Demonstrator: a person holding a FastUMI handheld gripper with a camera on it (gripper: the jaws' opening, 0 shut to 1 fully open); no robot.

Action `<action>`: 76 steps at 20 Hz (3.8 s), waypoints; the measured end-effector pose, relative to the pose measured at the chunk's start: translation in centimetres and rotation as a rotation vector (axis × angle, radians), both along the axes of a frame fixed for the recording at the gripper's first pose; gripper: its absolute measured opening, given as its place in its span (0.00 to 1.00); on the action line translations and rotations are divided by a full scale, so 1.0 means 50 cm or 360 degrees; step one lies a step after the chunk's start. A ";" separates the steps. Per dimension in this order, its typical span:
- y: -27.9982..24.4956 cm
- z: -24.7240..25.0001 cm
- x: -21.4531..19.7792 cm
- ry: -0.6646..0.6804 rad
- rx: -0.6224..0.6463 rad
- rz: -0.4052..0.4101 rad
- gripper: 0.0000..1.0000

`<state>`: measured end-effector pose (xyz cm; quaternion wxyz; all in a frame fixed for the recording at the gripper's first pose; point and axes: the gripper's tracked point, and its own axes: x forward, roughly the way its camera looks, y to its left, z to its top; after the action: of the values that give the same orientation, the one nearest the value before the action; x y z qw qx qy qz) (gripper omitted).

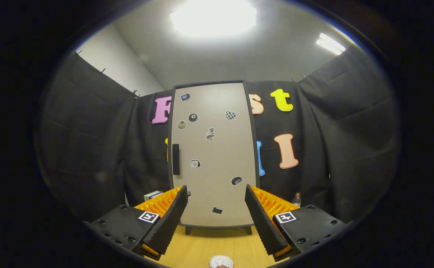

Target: Open the shoe cabinet door, grab the shoes and put them into the shoe cabinet, then close the shoe cabinet door.

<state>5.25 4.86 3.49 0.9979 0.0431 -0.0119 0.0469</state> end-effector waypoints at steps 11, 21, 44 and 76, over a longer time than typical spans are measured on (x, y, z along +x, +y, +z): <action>0.145 0.038 0.221 -0.0017 -0.0037 0.0194 0.97; 0.278 0.038 0.389 -0.0059 -0.0145 0.0267 0.97; 0.372 -0.017 0.566 0.0182 -0.0062 0.0272 0.23; 0.270 0.031 0.320 0.0298 -0.0045 0.0740 0.15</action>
<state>21.24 18.35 5.06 0.9575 0.0350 0.0916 0.2712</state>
